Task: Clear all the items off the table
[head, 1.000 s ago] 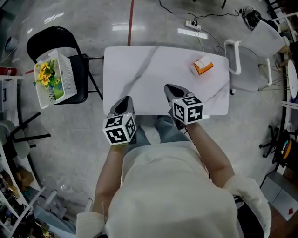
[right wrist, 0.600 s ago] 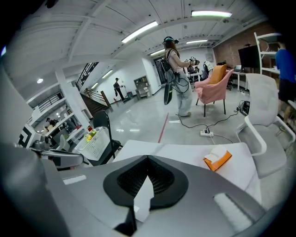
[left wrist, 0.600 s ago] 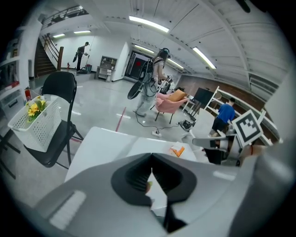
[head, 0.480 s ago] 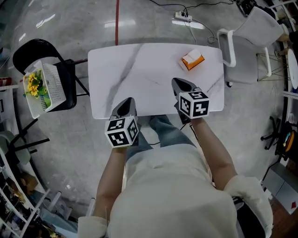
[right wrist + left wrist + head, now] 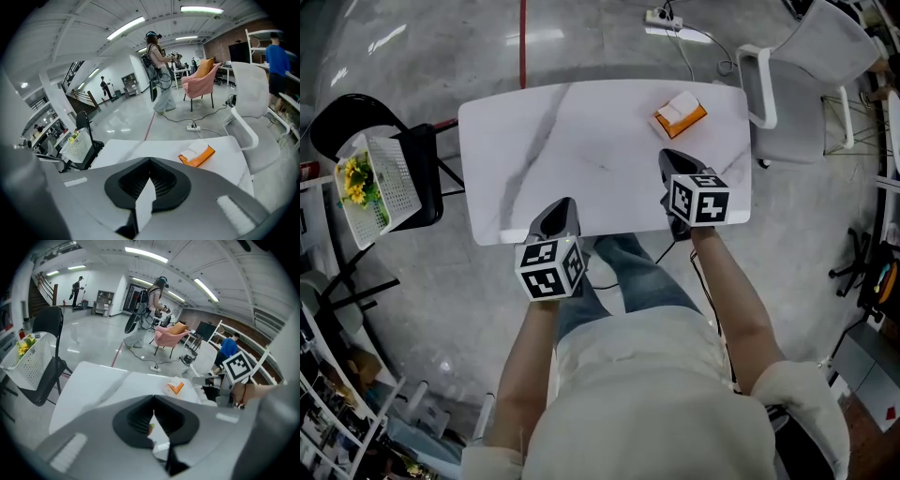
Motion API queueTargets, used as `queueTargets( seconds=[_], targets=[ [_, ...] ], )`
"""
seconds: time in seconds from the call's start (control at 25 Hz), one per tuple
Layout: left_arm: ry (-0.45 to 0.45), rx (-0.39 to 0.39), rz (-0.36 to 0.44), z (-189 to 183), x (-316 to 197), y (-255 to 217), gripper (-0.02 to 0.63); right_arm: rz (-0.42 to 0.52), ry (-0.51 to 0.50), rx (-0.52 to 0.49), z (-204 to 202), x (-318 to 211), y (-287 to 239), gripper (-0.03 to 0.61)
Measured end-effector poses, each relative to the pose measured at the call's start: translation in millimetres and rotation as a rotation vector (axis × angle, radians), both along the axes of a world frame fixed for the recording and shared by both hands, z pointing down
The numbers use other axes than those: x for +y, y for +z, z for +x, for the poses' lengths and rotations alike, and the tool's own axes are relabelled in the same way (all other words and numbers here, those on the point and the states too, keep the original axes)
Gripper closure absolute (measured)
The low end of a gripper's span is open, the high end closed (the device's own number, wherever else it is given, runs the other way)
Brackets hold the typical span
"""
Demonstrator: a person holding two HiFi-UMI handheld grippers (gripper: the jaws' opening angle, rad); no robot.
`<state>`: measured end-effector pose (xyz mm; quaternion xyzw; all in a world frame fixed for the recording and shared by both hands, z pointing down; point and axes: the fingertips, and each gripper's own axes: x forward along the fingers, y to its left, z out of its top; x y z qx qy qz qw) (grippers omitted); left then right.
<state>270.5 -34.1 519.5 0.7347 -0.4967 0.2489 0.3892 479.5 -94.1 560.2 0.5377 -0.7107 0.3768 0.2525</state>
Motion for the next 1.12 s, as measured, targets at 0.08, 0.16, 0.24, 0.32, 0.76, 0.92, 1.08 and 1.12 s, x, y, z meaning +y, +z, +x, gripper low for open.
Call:
queueTargets(
  seconds=[0.08,0.16,0.24,0.32,0.76,0.92,1.08,1.12],
  targets=[
    [0.007,-0.001,-0.011,8,-2,7,0.604,-0.011,0.018,0.012,11,-6,11,0.578],
    [0.016,-0.004,-0.021,14,-4,15,0.604,-0.019,0.032,0.024,21,-13,23,0.578],
    [0.028,-0.009,-0.033,21,-6,23,0.604,-0.027,0.044,0.031,30,-19,34,0.578],
    [0.04,-0.014,-0.047,28,-7,31,0.604,-0.04,0.06,0.036,40,-26,46,0.574],
    [0.112,-0.005,-0.12,60,-3,66,0.604,-0.155,0.293,-0.022,90,-56,116,0.387],
    [0.136,-0.001,-0.143,70,3,73,0.604,-0.189,0.372,-0.033,104,-62,136,0.302],
    [0.146,0.005,-0.162,73,5,80,0.604,-0.22,0.44,-0.061,112,-68,154,0.251],
    [0.146,0.004,-0.165,73,6,82,0.604,-0.227,0.455,-0.07,113,-70,159,0.237]
  ],
)
